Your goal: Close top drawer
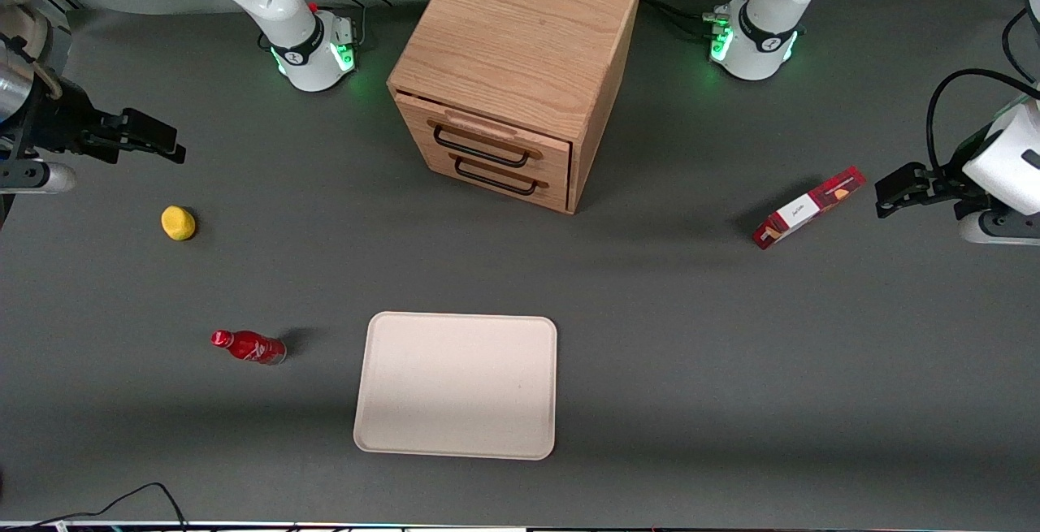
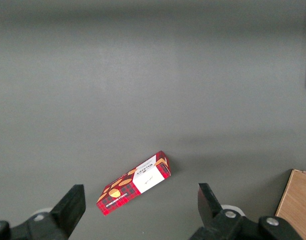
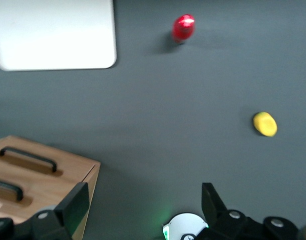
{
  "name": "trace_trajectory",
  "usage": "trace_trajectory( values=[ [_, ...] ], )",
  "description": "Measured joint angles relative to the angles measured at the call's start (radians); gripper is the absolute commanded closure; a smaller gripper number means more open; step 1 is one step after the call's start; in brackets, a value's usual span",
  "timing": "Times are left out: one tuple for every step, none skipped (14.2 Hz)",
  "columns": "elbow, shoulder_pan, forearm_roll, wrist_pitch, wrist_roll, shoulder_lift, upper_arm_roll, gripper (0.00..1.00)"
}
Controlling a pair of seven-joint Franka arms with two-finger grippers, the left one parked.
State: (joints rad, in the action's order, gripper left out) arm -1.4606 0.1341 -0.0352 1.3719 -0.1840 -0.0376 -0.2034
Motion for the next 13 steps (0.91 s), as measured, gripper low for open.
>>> trace_trajectory(
  values=[
    [-0.038, 0.0, 0.018, 0.031, -0.005, 0.012, 0.011, 0.0],
    [-0.083, 0.0, 0.034, 0.063, -0.007, 0.028, 0.021, 0.0],
    [-0.133, 0.0, 0.047, 0.095, -0.007, 0.047, 0.028, 0.0],
    [-0.18, 0.0, 0.055, 0.122, -0.008, 0.07, 0.033, 0.0],
    [-0.217, 0.0, 0.062, 0.138, -0.009, 0.093, 0.041, 0.0],
    [-0.244, 0.0, 0.072, 0.147, -0.006, 0.115, 0.048, 0.0],
    [-0.262, 0.0, 0.085, 0.153, 0.012, 0.133, 0.054, 0.0],
    [-0.272, 0.0, 0.091, 0.155, 0.044, 0.147, 0.057, 0.0],
    [-0.278, 0.0, 0.092, 0.156, 0.065, 0.156, 0.06, 0.0],
    [-0.28, 0.0, 0.092, 0.156, 0.078, 0.16, 0.064, 0.0],
    [-0.28, -0.001, 0.092, 0.157, 0.086, 0.161, 0.071, 0.0],
    [-0.28, -0.001, 0.092, 0.16, 0.092, 0.161, 0.078, 0.0],
    [-0.28, -0.001, 0.092, 0.163, 0.094, 0.161, 0.081, 0.0]
  ],
)
